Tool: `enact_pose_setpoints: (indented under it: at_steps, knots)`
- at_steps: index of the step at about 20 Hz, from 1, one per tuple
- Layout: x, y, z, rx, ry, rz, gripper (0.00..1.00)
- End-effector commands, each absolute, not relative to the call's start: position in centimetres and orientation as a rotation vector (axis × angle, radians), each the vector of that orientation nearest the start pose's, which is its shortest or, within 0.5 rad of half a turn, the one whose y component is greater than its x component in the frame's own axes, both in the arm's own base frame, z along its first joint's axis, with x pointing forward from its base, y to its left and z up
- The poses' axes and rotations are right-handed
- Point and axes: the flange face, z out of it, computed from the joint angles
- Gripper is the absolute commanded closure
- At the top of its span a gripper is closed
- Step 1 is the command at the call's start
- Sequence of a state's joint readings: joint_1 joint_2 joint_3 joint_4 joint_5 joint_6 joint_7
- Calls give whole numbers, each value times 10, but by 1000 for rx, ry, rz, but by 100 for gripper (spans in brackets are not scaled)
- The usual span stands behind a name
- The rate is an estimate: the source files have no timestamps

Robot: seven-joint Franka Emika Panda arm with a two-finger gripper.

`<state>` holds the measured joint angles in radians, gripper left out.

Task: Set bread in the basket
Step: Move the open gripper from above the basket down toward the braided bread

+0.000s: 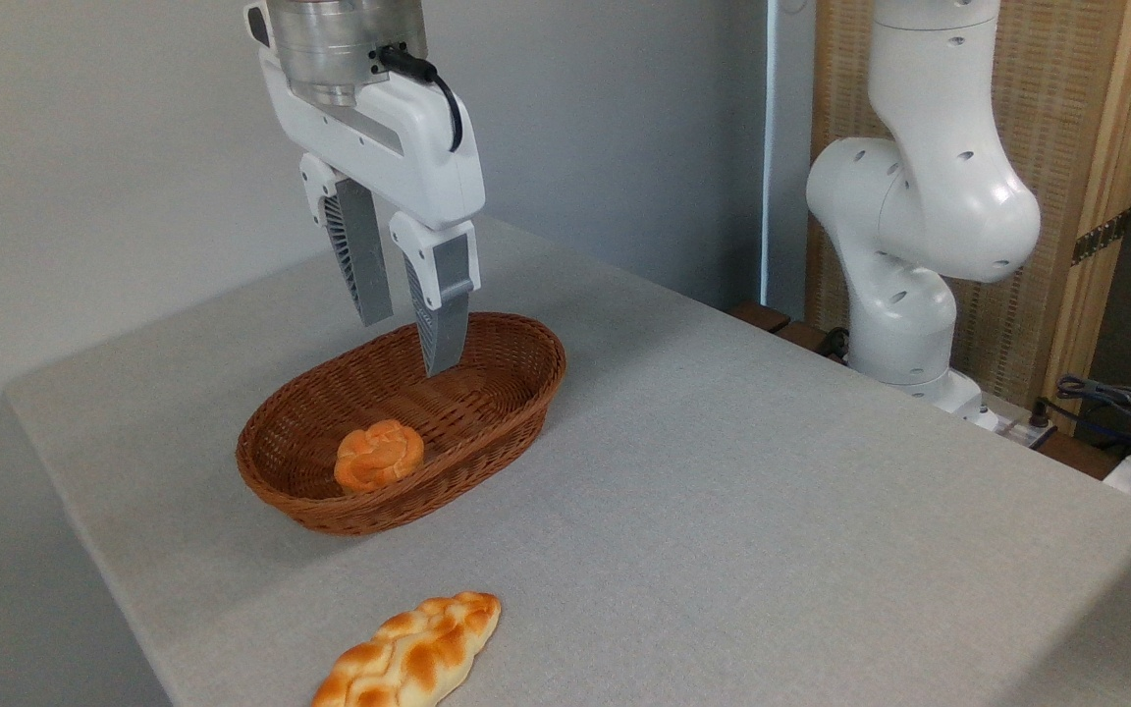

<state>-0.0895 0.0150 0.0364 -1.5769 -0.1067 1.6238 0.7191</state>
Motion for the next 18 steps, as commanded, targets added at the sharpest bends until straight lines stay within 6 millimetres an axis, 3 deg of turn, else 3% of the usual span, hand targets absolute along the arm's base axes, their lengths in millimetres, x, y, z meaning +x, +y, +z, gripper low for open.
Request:
enact_pose_setpoints:
  at_steps: [1, 12, 14, 15, 18]
  knots:
    - [558, -25, 621, -2991, 1214, -82, 0]
    - [560, -17, 617, -3002, 1188, -76, 0]
    - [564, -11, 611, -3009, 1164, -81, 0]
    - [568, -1, 605, -3018, 1136, -81, 0]
    - [580, 4, 582, -3001, 1098, -178, 0]
